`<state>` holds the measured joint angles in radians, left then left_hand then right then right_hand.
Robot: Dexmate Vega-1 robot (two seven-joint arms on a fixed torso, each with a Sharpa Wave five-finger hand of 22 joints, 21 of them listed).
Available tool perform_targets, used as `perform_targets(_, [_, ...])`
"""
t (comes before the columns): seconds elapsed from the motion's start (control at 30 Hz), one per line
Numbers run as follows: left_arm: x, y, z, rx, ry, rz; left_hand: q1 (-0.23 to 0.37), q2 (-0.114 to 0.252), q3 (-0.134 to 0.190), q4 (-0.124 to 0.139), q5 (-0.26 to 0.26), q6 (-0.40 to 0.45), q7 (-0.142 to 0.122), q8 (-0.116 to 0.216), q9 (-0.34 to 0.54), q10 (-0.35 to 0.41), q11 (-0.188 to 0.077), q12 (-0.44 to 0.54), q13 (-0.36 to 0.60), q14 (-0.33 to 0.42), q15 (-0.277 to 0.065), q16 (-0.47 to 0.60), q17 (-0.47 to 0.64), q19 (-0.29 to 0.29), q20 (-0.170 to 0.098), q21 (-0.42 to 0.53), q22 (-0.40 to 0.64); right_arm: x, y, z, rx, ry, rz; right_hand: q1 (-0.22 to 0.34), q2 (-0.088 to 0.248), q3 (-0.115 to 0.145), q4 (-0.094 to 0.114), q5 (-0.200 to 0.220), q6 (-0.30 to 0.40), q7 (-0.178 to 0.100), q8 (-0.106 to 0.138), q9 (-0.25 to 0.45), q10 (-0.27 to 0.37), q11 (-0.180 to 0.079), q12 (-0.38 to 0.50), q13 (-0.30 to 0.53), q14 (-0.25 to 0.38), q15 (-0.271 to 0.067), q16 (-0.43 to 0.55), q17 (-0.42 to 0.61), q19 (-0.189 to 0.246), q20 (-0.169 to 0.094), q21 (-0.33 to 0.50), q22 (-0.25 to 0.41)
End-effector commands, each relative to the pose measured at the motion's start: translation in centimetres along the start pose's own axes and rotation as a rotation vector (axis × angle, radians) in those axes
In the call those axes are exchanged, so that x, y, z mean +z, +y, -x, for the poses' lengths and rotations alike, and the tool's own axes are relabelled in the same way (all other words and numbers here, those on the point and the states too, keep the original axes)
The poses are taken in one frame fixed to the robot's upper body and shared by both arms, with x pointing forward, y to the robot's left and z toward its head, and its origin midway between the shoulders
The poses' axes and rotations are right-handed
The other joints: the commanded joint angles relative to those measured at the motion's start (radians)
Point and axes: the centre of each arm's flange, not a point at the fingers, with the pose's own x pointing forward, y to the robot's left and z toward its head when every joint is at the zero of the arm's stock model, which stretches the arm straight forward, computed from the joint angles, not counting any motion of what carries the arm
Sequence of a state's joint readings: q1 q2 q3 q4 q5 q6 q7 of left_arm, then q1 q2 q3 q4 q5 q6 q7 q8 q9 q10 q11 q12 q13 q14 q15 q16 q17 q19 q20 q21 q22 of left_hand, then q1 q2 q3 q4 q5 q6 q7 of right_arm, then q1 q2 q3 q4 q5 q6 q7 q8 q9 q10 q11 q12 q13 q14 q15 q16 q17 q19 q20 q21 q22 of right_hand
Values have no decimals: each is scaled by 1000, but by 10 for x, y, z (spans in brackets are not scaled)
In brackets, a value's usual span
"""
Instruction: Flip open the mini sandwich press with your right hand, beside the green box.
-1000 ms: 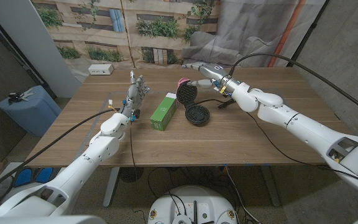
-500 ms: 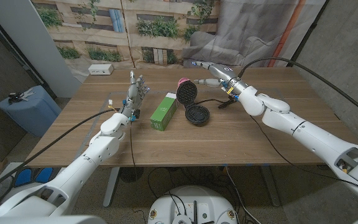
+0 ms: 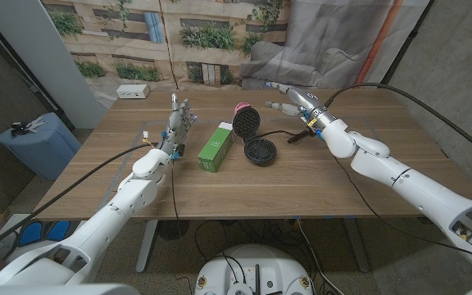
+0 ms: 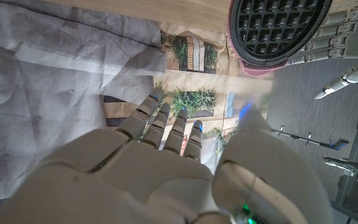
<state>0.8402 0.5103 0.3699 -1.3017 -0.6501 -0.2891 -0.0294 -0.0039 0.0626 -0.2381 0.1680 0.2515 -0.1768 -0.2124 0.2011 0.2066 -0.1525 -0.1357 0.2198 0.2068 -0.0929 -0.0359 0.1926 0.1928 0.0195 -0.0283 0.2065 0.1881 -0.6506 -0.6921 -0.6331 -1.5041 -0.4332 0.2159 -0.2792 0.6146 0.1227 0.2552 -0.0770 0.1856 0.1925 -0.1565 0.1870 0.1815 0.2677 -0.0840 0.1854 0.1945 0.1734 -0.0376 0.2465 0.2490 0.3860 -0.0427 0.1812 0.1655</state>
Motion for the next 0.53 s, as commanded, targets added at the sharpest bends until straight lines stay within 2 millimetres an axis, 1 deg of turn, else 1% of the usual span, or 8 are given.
perform_targets(0.03, [0, 0, 0, 0, 0, 0, 0, 52, -7, 1, 4, -35, -8, 5, 5, -5, 1, 7, 2, -8, -37, 3, 3, 3, -4, 6, 3, -20, 5, 14, -37, 104, -91, -31, 2, -5, 13, -3, -3, 14, 0, -1, 3, 7, 8, 3, -10, -36, 0, 6, -9, -30, 1, 1])
perform_targets(0.27, [0, 0, 0, 0, 0, 0, 0, 52, -7, 1, 4, -34, -8, 5, 5, -7, 0, 6, 2, -7, -37, 3, 3, 3, -4, 6, 3, -32, 8, 19, -35, 162, -129, -60, 4, -14, 24, -5, -20, 29, -6, -2, -4, 12, 6, 1, -16, -31, -1, 8, -17, -28, 0, 0])
perform_targets(0.37, [0, 0, 0, 0, 0, 0, 0, 52, -7, 1, 4, -34, -8, 5, 5, -7, 0, 6, 2, -8, -37, 3, 3, 3, -3, 6, 3, -36, 13, 24, -14, 208, -134, -68, 5, -16, 26, -5, -20, 30, -5, -2, -3, 12, 6, 1, -16, -32, -1, 9, -20, -29, 0, 0])
perform_targets(0.43, [0, 0, 0, 0, 0, 0, 0, 52, -7, 1, 4, -34, -8, 5, 5, -7, 1, 6, 2, -7, -37, 3, 3, 3, -3, 6, 3, -38, 24, 34, 8, 258, -137, -72, 7, -17, 28, -5, -21, 31, -5, -2, -4, 13, 6, 1, -15, -31, 0, 9, -20, -28, 0, 0])
perform_targets(0.5, [0, 0, 0, 0, 0, 0, 0, 52, -7, 1, 4, -34, -8, 5, 5, -6, 0, 6, 2, -8, -37, 3, 3, 3, -3, 6, 3, -42, 47, 50, 80, 331, -154, -83, 11, -19, 32, -5, -35, 27, -9, -2, -7, 16, 5, 0, -17, -30, -1, 11, -22, -27, 0, 0])
perform_targets(0.53, [0, 0, 0, 0, 0, 0, 0, 52, -7, 1, 4, -34, -8, 5, 5, -6, 1, 6, 2, -7, -36, 3, 3, 3, -3, 6, 3, -46, 64, 61, 124, 378, -171, -89, 12, -20, 34, -5, -42, 24, -10, -2, -16, 17, 2, 0, -21, -29, -2, 11, -24, -26, 0, 0])
